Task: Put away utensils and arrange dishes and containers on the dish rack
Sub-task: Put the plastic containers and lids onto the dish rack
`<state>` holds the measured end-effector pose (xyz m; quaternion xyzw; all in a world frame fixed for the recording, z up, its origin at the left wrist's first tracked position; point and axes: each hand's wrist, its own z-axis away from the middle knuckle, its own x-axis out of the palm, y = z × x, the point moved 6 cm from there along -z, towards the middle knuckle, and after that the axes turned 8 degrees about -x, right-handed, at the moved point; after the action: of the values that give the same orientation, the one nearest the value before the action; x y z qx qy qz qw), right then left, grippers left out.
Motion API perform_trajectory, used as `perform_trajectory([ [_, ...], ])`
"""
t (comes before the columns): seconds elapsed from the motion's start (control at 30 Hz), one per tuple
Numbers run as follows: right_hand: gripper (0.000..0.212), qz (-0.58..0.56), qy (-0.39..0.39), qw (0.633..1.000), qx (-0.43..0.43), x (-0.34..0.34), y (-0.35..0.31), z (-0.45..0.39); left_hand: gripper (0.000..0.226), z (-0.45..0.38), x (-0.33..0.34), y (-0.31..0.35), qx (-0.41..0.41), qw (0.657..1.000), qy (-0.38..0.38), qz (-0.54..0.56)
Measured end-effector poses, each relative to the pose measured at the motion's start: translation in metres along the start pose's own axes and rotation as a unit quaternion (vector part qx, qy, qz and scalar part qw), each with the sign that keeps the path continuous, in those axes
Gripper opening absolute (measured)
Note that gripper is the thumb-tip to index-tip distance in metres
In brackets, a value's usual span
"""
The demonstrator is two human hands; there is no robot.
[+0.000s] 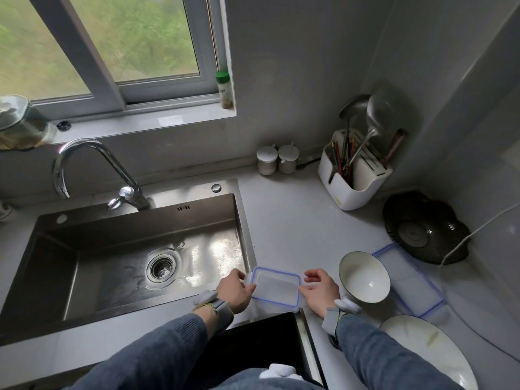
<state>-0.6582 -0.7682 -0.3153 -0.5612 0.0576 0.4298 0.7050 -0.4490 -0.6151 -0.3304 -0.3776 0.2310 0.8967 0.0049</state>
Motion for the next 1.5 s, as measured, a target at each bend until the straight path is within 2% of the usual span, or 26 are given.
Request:
perform_trajectory([
  [0.17, 0.037, 0.077, -0.024, 0.996, 0.025, 0.001, 0.009, 0.003, 0.028, 0.003, -0.007, 0.009, 0.01, 0.998, 0.062, -0.005],
  [0.27, 0.037, 0.134, -0.044, 0.988, 0.057, 0.001, 0.015, 0.005, 0.026, 0.002, -0.003, 0.013, 0.009, 0.998, 0.056, -0.017],
  [0.43, 0.048, 0.181, -0.069, 0.98, 0.043, 0.002, 0.012, 0.004, 0.027, -0.002, 0.0, 0.014, -0.005, 0.999, 0.034, -0.012],
  [0.63, 0.04, 0.165, -0.074, 0.981, 0.076, 0.0, 0.01, -0.001, 0.021, -0.009, 0.005, 0.009, -0.035, 0.999, 0.004, 0.01],
  [0.77, 0.04, 0.098, -0.078, 0.986, 0.11, 0.01, 0.031, -0.004, 0.025, -0.01, 0.007, 0.006, -0.046, 0.999, -0.01, 0.023],
  [0.87, 0.041, 0.08, -0.087, 0.987, 0.108, 0.015, 0.045, -0.009, 0.026, -0.01, 0.008, 0.007, -0.048, 0.998, -0.025, 0.025],
  [1.0, 0.038, 0.044, -0.094, 0.989, 0.103, 0.017, 0.033, -0.007, 0.022, -0.009, 0.008, 0.01, -0.05, 0.997, -0.048, 0.019],
  [1.17, 0.039, 0.09, -0.1, 0.986, 0.097, 0.015, 0.031, -0.007, 0.025, -0.005, 0.001, 0.021, -0.018, 0.998, -0.044, -0.039],
  [1.23, 0.052, 0.151, -0.105, 0.981, 0.066, 0.008, 0.017, -0.007, 0.037, -0.002, -0.008, 0.032, 0.034, 0.994, -0.019, -0.098],
  [1.33, 0.088, 0.178, -0.134, 0.975, -0.013, 0.004, -0.006, -0.007, 0.079, 0.005, -0.016, 0.051, 0.158, 0.973, -0.004, -0.166],
  [1.43, 0.117, 0.246, -0.212, 0.943, -0.08, 0.014, -0.02, -0.002, 0.105, 0.013, -0.002, 0.062, 0.253, 0.926, -0.048, -0.276],
  [1.5, 0.125, 0.282, -0.249, 0.922, -0.094, 0.023, -0.022, 0.001, 0.118, 0.017, 0.011, 0.063, 0.274, 0.894, -0.056, -0.349],
])
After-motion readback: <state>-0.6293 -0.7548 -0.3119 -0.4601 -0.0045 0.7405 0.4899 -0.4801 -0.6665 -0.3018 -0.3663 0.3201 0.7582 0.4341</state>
